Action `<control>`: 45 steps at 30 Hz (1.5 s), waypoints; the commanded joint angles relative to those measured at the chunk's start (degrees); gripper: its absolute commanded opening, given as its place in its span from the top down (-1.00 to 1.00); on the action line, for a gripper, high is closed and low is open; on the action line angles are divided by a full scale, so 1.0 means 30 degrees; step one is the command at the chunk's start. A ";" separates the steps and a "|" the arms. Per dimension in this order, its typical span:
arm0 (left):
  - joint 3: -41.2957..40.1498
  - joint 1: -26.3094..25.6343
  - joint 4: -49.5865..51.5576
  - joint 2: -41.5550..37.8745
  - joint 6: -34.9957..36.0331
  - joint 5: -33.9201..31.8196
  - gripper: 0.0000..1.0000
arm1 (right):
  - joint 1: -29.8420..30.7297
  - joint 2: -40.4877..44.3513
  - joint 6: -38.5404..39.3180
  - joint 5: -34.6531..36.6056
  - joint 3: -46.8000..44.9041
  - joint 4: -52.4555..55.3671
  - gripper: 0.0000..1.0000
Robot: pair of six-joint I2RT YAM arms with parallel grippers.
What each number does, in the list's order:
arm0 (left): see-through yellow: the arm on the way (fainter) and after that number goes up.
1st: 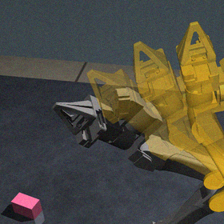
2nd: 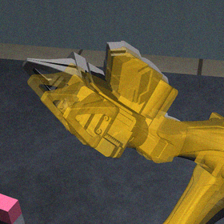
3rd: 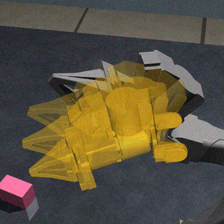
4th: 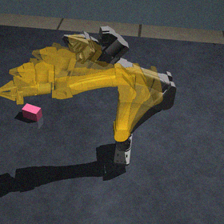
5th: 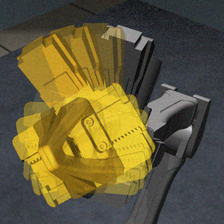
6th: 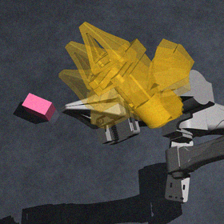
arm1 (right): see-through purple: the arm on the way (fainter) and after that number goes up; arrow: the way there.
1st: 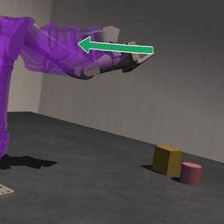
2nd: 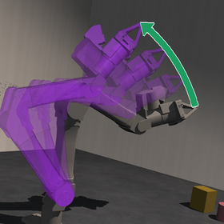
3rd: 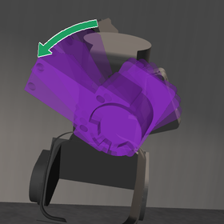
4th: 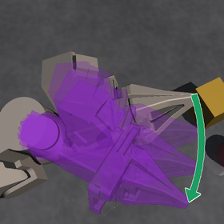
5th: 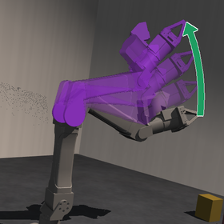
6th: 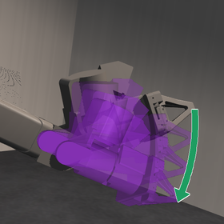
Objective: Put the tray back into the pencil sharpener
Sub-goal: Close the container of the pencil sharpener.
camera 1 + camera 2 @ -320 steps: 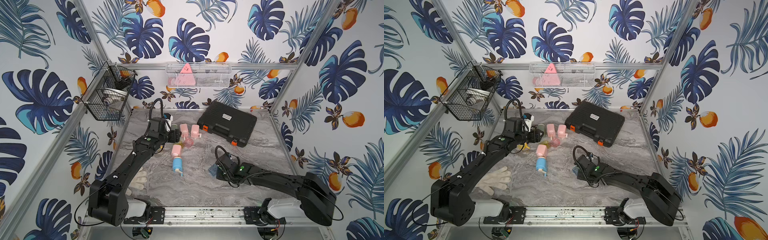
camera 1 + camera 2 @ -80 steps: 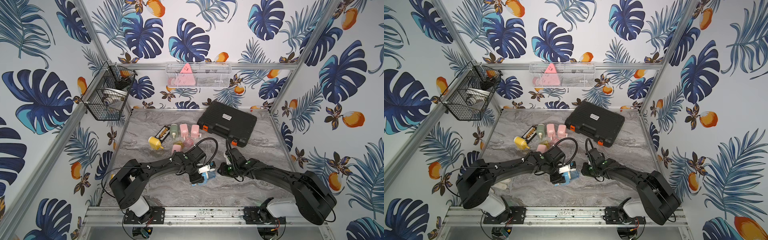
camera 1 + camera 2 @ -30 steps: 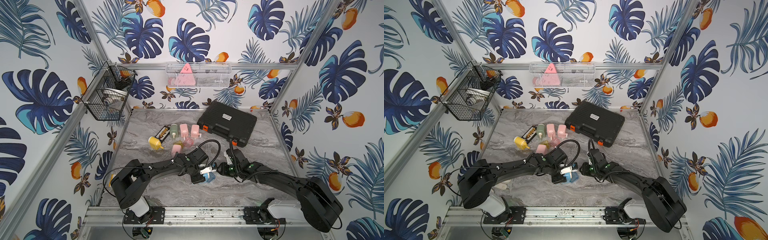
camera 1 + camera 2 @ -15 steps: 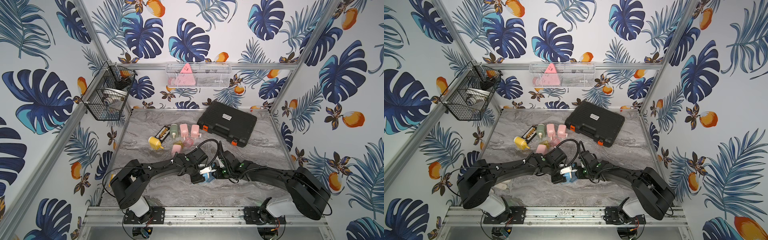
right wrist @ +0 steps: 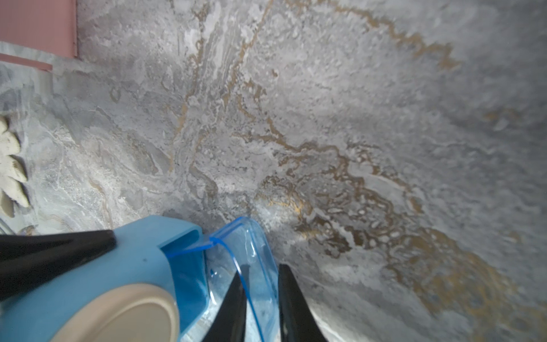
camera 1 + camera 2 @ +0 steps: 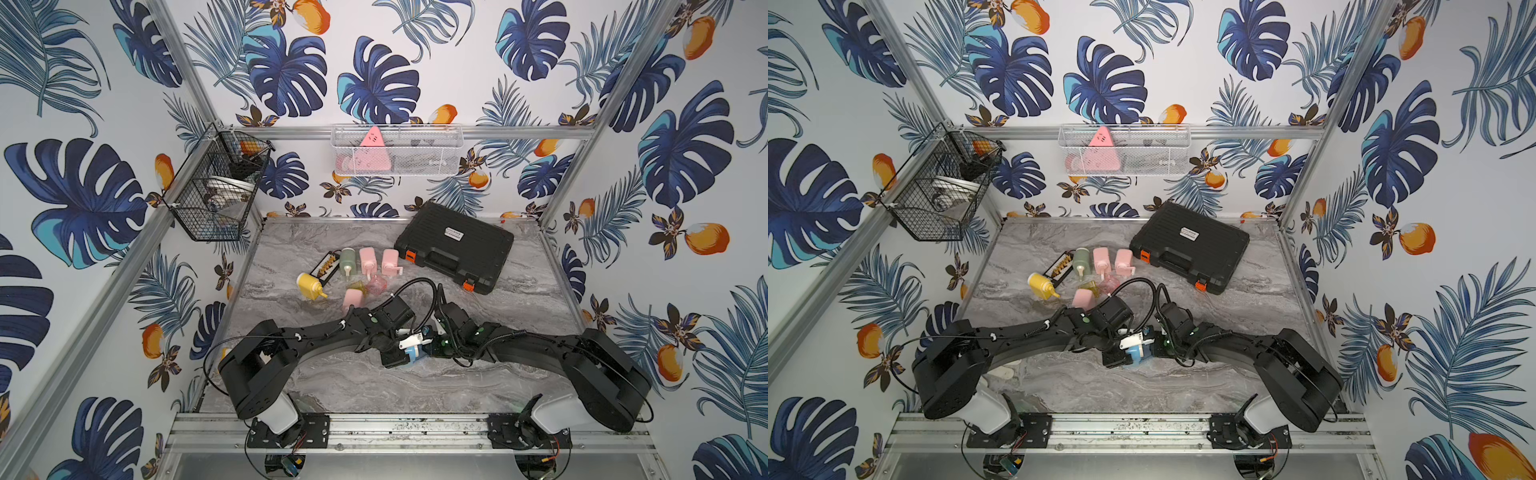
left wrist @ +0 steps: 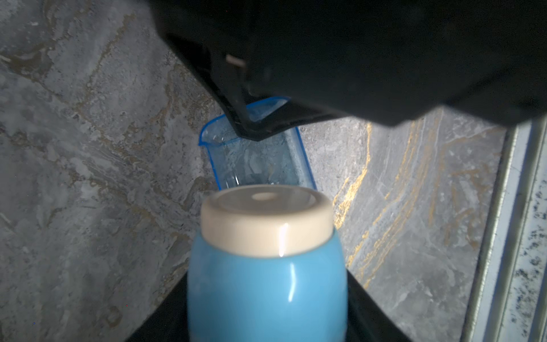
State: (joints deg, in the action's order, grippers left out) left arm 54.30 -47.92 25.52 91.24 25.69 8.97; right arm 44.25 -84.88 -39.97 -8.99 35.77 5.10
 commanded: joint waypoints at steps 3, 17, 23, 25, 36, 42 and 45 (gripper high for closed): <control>-0.0229 0.0007 0.0375 -0.0062 0.0135 -0.0369 0.20 | 0.0045 0.0125 -0.1438 -0.0579 -0.0456 -0.1066 0.57; -0.0611 0.0036 -0.0746 0.0068 0.1027 -0.0815 0.20 | -0.1422 0.2599 -0.0928 -0.1733 -0.1825 -0.1490 0.24; -0.0684 0.0036 -0.0772 0.0004 0.1279 -0.0766 0.20 | -0.2627 0.3583 -0.1904 -0.1426 -0.2725 -0.2075 0.35; -0.0727 0.0036 -0.0823 -0.0098 0.1349 -0.0678 0.19 | -0.2882 0.3586 -0.2325 -0.1339 -0.2904 -0.2607 0.42; -0.0793 0.0036 -0.1174 -0.0209 0.1331 -0.0419 0.20 | -0.2632 0.0571 -0.1941 -0.4216 -0.2025 -0.4244 0.54; -0.0798 0.0036 -0.1248 -0.0180 0.1366 -0.0471 0.20 | -0.2212 -0.0625 -0.2006 -0.5731 -0.1757 -0.5558 0.53; -0.0751 0.0058 -0.1242 -0.0175 0.1365 -0.0552 0.20 | -0.2171 -0.1124 -0.2166 -0.6413 -0.1756 -0.6163 0.53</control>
State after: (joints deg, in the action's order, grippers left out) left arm 52.38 -47.88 22.37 90.35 28.51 9.34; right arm 37.56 -87.46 -45.65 -24.95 30.13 -9.47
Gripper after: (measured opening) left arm 0.622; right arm 0.233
